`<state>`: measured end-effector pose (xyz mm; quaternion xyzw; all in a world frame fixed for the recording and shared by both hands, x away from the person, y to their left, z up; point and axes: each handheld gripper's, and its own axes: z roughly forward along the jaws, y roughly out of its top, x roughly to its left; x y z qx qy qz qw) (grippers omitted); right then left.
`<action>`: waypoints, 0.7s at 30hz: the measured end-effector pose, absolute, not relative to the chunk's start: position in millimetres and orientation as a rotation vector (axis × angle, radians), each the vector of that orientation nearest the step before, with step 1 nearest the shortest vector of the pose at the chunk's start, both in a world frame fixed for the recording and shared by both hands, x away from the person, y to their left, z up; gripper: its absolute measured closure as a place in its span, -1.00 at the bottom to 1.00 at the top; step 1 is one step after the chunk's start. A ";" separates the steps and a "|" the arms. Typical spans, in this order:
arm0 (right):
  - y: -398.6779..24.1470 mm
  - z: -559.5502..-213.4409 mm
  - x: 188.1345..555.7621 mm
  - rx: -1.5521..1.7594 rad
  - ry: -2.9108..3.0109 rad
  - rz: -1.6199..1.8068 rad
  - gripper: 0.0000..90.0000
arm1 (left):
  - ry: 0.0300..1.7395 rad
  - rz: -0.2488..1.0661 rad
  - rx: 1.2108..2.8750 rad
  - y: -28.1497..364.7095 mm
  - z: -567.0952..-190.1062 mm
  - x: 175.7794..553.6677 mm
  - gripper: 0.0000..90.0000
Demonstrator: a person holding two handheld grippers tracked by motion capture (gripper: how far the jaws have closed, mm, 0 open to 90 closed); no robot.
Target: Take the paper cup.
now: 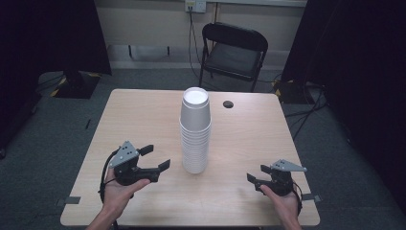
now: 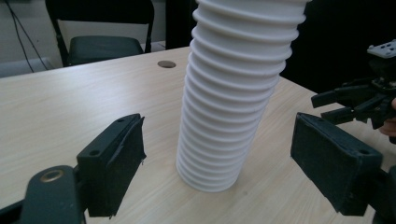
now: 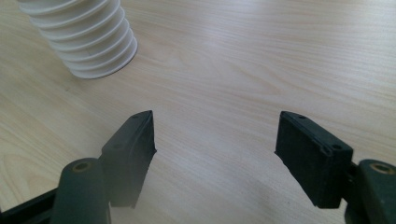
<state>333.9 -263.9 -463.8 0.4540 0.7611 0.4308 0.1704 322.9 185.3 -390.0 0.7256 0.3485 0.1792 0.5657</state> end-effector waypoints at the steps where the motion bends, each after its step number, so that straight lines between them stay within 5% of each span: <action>1: -263.8 -463.6 334.0 1.290 2.159 1.225 -0.38 | 0.809 0.426 1.705 183.5 -387.0 323.6 -0.63; 21: -261.9 -465.1 334.4 1.290 2.178 1.216 -0.37 | 0.683 0.451 1.666 163.5 -339.7 331.6 -0.64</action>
